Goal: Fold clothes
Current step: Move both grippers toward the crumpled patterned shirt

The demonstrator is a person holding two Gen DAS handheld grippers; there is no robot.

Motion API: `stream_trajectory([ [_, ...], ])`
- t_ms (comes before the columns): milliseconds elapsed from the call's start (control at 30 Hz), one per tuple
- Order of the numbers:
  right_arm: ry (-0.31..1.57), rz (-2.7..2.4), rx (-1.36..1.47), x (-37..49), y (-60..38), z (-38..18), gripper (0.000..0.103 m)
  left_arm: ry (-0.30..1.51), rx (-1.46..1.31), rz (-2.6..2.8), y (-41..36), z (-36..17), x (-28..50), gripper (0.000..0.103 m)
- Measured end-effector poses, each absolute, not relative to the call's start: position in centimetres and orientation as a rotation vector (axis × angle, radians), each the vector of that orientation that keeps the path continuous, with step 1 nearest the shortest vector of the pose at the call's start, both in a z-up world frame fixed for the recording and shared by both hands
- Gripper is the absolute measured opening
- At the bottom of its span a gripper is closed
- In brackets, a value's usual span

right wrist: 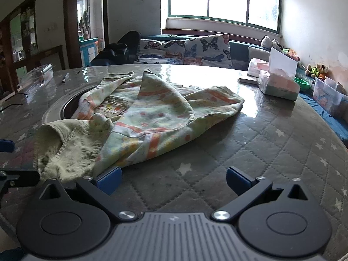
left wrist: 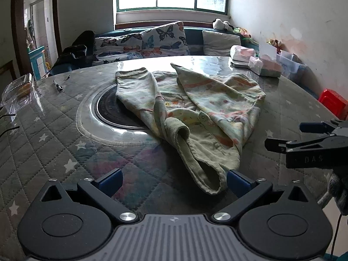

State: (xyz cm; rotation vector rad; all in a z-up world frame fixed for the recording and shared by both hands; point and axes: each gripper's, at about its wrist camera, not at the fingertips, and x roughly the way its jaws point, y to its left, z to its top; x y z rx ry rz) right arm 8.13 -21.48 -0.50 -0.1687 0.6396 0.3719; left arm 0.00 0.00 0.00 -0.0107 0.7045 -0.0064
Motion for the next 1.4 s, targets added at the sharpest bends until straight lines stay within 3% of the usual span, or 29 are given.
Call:
stream_trajectory([
  [1400, 0.645, 0.429, -0.173, 7.7, -19.9, 0.1, 0.103, 0.756, 0.039, 0.008, 0.1, 0.2, 0.2, 0.103],
])
